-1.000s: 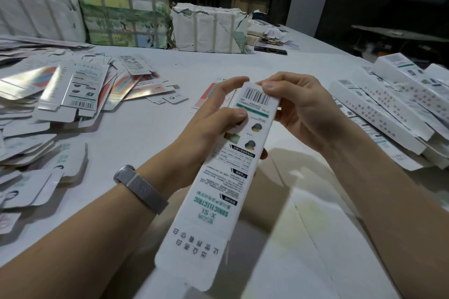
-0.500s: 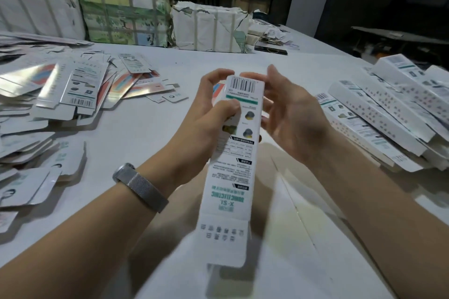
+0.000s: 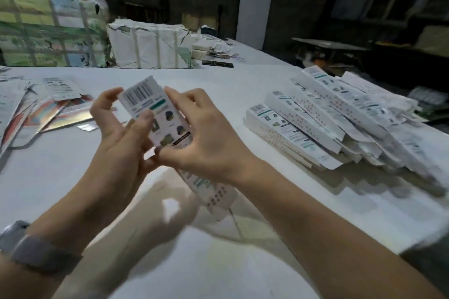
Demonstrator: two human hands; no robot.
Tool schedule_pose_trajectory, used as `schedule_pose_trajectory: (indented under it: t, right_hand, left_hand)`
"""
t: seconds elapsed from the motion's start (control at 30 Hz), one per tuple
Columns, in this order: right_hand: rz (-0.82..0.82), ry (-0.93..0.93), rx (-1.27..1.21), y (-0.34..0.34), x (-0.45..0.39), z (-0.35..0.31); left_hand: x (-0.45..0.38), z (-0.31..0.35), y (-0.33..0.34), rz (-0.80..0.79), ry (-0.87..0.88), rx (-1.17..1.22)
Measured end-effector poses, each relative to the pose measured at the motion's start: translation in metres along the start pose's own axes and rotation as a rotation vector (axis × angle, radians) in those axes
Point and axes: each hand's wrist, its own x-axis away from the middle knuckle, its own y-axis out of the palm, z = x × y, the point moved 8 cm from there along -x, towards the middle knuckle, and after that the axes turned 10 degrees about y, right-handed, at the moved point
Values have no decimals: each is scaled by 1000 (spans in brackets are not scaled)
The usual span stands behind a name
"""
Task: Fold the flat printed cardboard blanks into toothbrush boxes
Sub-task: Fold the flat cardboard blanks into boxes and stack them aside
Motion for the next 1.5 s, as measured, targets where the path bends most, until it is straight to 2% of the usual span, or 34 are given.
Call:
schedule_pose_trajectory:
  t: [0.07,0.13,0.3,0.43,0.53,0.6,0.7,0.77,0.8,0.87,0.9,0.93,1.0,1.03,1.1,1.2,1.3,1.4,1.5]
  right_hand:
    - [82,-16,177,-14,-1,0]
    - [201,27,280,-40,-3,5]
    - [476,428,445,-148,0,66]
    - [462,703,589,-185,10,122]
    - [545,791,622,-196,9,141]
    - [625,791,609,-202,8,144]
    - [546,819,687,-197,5,153]
    - [592,713,710,-194,1,143]
    - [679,586,660,-193,-2,129]
    - [860,317,311,-190,1,98]
    - [855,262,23,-183,2,92]
    - [774,262,-318,-169,-1,89]
    - [499,337,-933,-123,-13,84]
    - [358,371,-1127,-99,-17,79]
    - [137,382,-1290,-61,-19,67]
    - [-124,347,-1221,-4,-15,44]
    - [-347,298,-956,45,2,26]
    - [-466,250,-792,68,16,17]
    - [-472,256,-798,69,19,12]
  left_hand:
    - [-1,-5,2,-11,-10,9]
    - [1,-10,11,-110,-48,-13]
    - [5,-14,5,-175,-7,-92]
    - [5,-24,-4,-197,-16,-128]
    - [6,-26,-6,-220,-33,-160]
    - [4,-27,-9,-231,-35,-155]
    - [3,-24,-11,-256,-25,-156]
    - [4,-19,-9,-261,-7,-173]
    - [5,-15,-7,-257,-1,-180]
    - [7,-10,-3,-245,-2,-195]
    - [7,-7,-1,-239,-5,-208]
    - [8,-3,0,-224,-9,-230]
    - [8,4,-2,-194,-4,-310]
    - [7,7,-6,-175,0,-372]
    - [4,12,-14,-169,23,-575]
    - [-7,12,-41,-257,45,-1203]
    - [-14,10,-93,-243,-172,-1668]
    - [-15,24,-150,-64,-432,-1841]
    - [-11,42,-182,79,-551,-1882]
